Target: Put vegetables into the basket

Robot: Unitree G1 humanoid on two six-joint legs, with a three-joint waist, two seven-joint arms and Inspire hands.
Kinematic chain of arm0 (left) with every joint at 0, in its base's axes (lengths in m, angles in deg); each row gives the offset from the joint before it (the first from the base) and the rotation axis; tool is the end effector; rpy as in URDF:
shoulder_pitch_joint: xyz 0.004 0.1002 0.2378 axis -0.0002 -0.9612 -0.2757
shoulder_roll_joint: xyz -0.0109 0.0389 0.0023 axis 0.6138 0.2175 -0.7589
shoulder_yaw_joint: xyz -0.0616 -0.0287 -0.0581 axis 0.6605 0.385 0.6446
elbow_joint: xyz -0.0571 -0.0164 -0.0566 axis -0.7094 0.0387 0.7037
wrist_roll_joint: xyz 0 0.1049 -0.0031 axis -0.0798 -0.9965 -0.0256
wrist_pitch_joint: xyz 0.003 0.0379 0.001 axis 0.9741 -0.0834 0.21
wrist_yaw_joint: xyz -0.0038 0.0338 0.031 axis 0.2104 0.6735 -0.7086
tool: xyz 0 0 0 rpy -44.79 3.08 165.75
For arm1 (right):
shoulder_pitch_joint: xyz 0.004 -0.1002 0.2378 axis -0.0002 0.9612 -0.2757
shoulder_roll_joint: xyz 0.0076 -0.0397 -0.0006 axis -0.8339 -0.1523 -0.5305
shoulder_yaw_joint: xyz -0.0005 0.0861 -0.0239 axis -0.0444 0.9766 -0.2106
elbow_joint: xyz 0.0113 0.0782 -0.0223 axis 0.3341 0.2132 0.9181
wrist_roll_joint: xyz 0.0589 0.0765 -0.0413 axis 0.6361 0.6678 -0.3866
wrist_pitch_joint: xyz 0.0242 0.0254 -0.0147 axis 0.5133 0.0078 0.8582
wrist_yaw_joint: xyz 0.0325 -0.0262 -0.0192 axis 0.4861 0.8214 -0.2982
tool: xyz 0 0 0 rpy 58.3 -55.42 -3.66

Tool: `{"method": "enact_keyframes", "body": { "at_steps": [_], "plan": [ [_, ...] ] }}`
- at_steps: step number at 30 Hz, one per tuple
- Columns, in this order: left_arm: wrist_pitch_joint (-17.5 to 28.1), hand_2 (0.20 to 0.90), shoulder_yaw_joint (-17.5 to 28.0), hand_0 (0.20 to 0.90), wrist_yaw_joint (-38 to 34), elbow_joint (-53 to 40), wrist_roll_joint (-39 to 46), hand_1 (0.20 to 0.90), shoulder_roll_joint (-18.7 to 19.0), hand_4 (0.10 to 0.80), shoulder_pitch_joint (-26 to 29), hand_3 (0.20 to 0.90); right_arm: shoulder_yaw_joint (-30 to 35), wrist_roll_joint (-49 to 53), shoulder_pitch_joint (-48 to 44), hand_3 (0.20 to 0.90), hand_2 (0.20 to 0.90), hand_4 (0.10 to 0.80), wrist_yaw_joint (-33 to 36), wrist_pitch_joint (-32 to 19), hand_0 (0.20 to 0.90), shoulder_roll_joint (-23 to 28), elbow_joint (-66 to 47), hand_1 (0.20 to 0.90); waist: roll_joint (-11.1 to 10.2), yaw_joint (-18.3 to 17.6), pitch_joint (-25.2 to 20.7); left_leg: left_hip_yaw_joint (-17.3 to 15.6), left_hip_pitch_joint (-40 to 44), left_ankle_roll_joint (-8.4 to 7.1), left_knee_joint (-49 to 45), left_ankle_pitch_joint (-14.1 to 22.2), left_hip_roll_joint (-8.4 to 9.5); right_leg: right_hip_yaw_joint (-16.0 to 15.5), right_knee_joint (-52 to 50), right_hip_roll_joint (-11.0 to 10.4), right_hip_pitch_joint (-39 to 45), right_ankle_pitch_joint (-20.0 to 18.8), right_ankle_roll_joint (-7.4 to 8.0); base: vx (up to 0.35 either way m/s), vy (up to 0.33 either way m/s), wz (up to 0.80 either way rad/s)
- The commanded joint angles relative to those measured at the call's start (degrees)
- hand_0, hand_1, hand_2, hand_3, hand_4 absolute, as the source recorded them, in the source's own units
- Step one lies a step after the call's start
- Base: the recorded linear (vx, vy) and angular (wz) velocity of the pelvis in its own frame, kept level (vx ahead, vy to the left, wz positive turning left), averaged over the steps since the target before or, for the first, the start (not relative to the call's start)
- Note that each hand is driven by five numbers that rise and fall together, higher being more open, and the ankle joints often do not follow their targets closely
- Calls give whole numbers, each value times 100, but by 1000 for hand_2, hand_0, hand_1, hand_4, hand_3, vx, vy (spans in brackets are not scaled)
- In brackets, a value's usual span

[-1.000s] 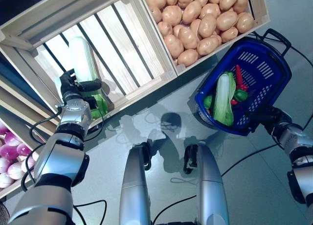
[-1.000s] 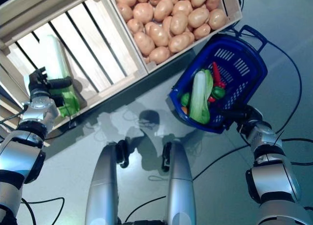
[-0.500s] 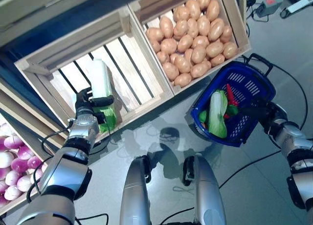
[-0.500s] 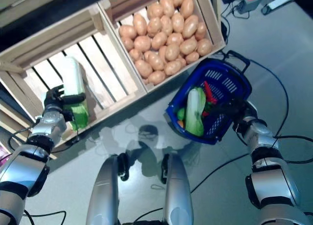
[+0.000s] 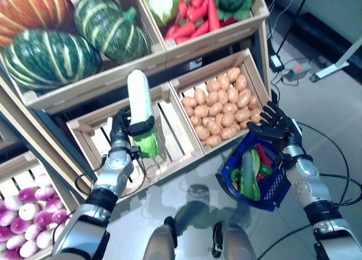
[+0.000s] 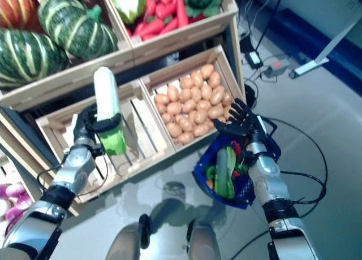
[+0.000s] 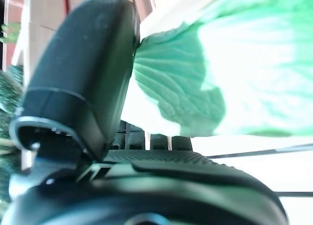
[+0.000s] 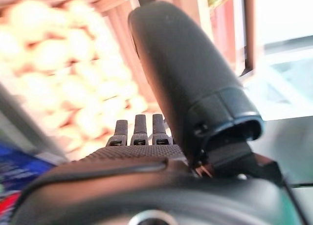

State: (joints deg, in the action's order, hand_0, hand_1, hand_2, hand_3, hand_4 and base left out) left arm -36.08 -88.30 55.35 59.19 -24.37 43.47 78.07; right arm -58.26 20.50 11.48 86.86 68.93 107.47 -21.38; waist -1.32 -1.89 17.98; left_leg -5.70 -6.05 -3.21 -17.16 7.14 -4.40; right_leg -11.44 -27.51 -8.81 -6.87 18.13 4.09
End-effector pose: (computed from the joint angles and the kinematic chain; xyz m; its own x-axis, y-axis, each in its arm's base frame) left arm 0.2818 0.2053 0.0726 0.9488 0.3081 -0.0701 -0.3081 0.9513 0.0110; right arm 0.2732 -0.2317 0.0993 0.9937 -0.0531 0.0992 0.0413 0.9922 0.1174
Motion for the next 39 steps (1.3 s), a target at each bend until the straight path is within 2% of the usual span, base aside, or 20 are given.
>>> {"method": "enact_keyframes", "body": {
  "at_steps": [1, 6, 10, 13, 18, 23, 31, 39],
  "plan": [
    [890, 300, 248, 300, 0, -798, -458, 300, -45, 400, -162, 300, 220, -97, 78, 900, 900, 800, -68, -644, 900, -82, -455, 900, -72, 59, -1156, -106, 590, 260, 577, 227, 239, -27, 1916, 102, 804, -1131, -21, 62, 19, 0],
    [899, 300, 89, 300, 196, -1309, -758, 300, -189, 400, -294, 300, 95, 692, -153, 900, 900, 800, -873, -345, 900, -127, -983, 900, -100, 160, -1379, -55, 996, 201, 1308, -1, 244, -73, 2594, 137, 1213, -1461, 87, 17, 4, 2],
    [907, 300, -6, 300, 487, -1531, -961, 300, -306, 400, -465, 300, 49, 1017, -281, 900, 900, 800, -1202, -156, 900, -195, -1160, 900, -98, 231, -1470, -42, 1202, 191, 1662, -106, 224, -113, 2913, 150, 1391, -1625, 133, 22, 4, 13],
    [938, 300, -221, 300, 725, -1725, -1054, 300, -426, 400, -596, 300, -38, 1155, -579, 900, 900, 800, -1271, -132, 900, -171, -1190, 900, -99, 356, -1559, 106, 1340, 155, 2112, -275, 212, -162, 3243, 209, 1515, -1781, 164, 0, -16, 24],
    [1091, 300, -501, 300, 996, -1864, -1233, 300, -495, 400, -653, 300, -234, 1331, -1031, 900, 900, 800, -1394, 207, 900, -105, -1033, 900, -126, 491, -1596, 227, 1275, 129, 2216, -306, 198, -241, 3251, 230, 1441, -1774, 162, -45, -10, 15],
    [1254, 300, -697, 300, 1258, -1969, -1323, 300, -418, 400, -671, 300, -483, 1671, -1248, 900, 900, 800, -1652, 639, 900, -94, -789, 900, -160, 549, -1596, 194, 1302, 149, 2216, -299, 189, -275, 3251, 219, 1486, -1765, 150, -7, 5, 10],
    [1268, 300, -1092, 300, 1409, -2078, -1334, 300, -421, 400, -476, 300, -796, 2115, -1501, 900, 900, 800, -1869, 707, 900, -228, -233, 900, -192, 622, -1618, 229, 1362, 140, 2216, -271, 167, -308, 3251, 247, 1577, -1716, 127, 1, -3, 8],
    [1426, 300, -1338, 300, 1533, -2092, -1323, 300, -470, 400, -365, 300, -994, 2667, -1573, 900, 900, 800, -2367, 1271, 900, -464, -152, 900, -187, 641, -1604, 257, 1412, 120, 2216, -269, 147, -300, 3251, 262, 1647, -1670, 109, 0, 0, 0]
  ]
}}
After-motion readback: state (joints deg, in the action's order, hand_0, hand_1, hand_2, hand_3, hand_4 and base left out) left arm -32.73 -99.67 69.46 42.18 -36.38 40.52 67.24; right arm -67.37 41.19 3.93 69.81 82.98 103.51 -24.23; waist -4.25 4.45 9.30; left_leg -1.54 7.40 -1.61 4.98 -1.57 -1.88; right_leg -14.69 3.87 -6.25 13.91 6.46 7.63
